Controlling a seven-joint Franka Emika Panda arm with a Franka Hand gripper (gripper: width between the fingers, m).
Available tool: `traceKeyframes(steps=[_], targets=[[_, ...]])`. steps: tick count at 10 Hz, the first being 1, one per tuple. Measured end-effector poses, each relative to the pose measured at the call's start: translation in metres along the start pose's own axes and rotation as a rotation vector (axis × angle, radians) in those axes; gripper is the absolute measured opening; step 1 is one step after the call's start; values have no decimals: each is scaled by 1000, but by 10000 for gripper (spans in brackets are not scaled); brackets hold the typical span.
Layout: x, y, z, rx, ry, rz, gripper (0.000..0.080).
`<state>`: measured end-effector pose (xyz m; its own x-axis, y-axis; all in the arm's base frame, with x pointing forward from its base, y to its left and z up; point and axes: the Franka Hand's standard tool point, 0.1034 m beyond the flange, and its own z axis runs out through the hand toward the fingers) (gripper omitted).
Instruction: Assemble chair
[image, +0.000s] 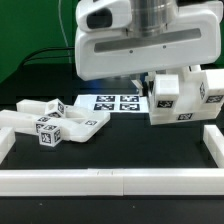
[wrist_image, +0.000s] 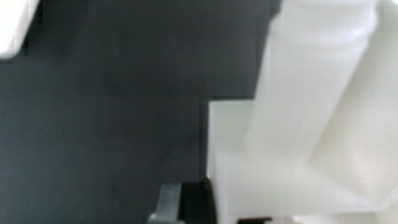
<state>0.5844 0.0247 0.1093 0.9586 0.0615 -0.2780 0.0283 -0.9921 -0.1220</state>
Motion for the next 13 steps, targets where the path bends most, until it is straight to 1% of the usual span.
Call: traceKeyframes(steps=[1, 2, 3, 4, 5, 6, 7, 8, 9, 10, 11, 12, 13], targets=[[1, -1, 2, 6, -42, -2, 29], [-6, -1, 5, 18, -157, -2, 29], [0, 5, 6, 18, -272, 5, 29], [9, 7, 8, 14, -352, 26, 29], [6, 9, 15, 3, -480, 42, 29], [9, 8, 26, -3, -569, 45, 29], [10, 6, 29, -5, -590, 44, 29], [-5, 4, 26, 1, -634, 45, 29], [-6, 4, 28, 1, -603, 48, 29], [-11, 4, 27, 3, -594, 51, 29], [-13, 6, 30, 6, -605, 69, 29], [-13, 13, 37, 3, -626, 115, 29], [-10, 19, 39, 5, -619, 123, 29]])
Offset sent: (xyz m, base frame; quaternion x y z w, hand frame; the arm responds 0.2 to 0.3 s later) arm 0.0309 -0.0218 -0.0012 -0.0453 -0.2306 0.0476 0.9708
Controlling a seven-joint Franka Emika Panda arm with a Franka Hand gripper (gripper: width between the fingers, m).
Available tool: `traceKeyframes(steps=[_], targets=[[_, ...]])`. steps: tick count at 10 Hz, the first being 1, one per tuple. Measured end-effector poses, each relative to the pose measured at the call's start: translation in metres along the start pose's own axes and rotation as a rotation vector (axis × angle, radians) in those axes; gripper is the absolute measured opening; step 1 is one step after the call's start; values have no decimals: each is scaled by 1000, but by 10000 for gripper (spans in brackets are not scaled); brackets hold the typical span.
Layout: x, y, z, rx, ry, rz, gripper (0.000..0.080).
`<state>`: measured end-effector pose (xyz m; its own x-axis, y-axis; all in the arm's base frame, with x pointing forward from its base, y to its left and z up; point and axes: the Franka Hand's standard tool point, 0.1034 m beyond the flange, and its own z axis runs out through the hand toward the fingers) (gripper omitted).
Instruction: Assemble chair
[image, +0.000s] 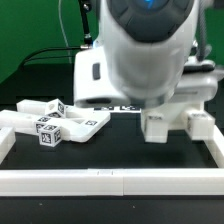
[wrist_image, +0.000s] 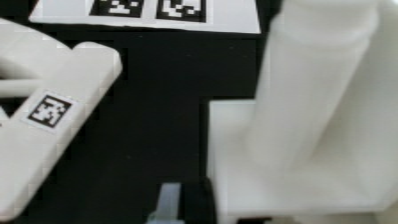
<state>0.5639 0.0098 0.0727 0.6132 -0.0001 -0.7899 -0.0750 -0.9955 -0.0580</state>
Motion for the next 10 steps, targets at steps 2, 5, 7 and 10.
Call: traceKeyframes(steps=[2, 5, 7, 10], targets=[[3, 2, 2, 3, 9, 11, 29], [12, -10, 0, -16, 50, 6, 29], [18, -15, 0, -22, 68, 6, 29], [29, -17, 10, -27, 78, 7, 29]])
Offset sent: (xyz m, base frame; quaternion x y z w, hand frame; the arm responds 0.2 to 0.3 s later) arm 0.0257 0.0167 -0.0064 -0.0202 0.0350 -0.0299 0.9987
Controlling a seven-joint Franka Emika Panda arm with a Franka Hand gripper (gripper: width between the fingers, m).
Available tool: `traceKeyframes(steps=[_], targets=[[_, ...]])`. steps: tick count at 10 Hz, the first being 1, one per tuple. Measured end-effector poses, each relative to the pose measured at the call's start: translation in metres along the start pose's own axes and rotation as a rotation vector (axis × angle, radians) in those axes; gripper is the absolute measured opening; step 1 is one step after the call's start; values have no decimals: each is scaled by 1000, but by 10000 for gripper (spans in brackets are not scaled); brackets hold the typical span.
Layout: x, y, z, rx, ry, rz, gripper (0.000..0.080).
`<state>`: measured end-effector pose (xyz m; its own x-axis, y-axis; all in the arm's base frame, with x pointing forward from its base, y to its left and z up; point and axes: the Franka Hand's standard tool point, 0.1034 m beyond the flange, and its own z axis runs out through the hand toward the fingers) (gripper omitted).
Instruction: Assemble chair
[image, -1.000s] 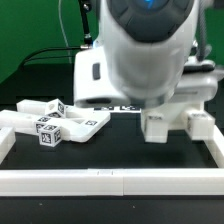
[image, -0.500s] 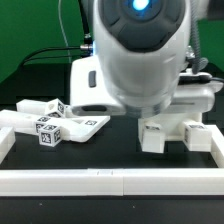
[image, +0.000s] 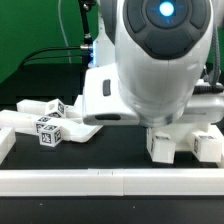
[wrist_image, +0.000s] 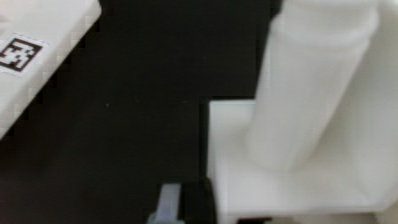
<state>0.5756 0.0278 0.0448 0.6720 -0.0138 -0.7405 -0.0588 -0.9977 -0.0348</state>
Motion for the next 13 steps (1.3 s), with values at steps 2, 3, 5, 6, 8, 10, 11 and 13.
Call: traceKeyframes(steps=[2, 3, 5, 6, 8, 10, 11, 13], targets=[[6, -3, 4, -4, 11, -4, 29], [6, -4, 5, -4, 9, -5, 29], [7, -3, 6, -3, 9, -4, 102], [9, -3, 5, -3, 21, -4, 237], [11, -2, -8, 1, 73, -4, 568], [19, 1, -50, 4, 298, -65, 633], [10, 5, -63, 5, 434, -84, 633], [-8, 20, -70, -1, 562, -117, 649]])
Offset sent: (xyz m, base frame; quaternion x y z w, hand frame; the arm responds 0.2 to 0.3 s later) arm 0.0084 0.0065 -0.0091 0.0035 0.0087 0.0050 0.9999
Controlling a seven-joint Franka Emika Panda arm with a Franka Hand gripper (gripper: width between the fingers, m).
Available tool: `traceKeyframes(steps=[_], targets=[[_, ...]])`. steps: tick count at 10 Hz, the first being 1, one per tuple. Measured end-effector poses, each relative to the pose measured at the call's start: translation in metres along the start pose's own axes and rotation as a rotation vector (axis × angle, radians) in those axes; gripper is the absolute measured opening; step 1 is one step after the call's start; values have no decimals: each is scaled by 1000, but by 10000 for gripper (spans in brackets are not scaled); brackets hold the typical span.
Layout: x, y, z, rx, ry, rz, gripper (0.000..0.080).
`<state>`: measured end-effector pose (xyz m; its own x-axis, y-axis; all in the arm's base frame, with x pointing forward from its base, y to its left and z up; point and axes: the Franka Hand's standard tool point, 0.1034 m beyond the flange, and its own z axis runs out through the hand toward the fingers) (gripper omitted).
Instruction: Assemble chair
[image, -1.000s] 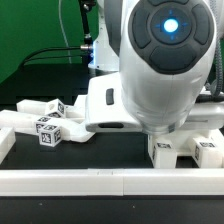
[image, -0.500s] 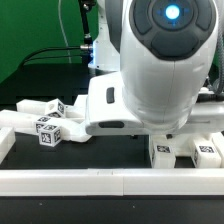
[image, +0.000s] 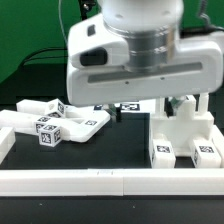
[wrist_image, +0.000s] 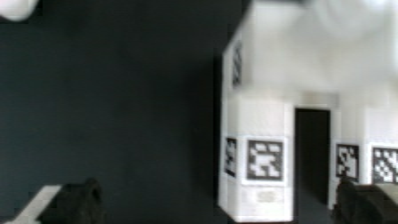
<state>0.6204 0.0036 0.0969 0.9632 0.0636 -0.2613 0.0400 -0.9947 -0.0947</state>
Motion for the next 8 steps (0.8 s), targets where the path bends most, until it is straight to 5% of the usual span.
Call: traceKeyframes(steps=[6, 8], targets=[[9, 18, -5, -70, 369, -4, 649], [-16, 57, -10, -66, 347, -22, 649]])
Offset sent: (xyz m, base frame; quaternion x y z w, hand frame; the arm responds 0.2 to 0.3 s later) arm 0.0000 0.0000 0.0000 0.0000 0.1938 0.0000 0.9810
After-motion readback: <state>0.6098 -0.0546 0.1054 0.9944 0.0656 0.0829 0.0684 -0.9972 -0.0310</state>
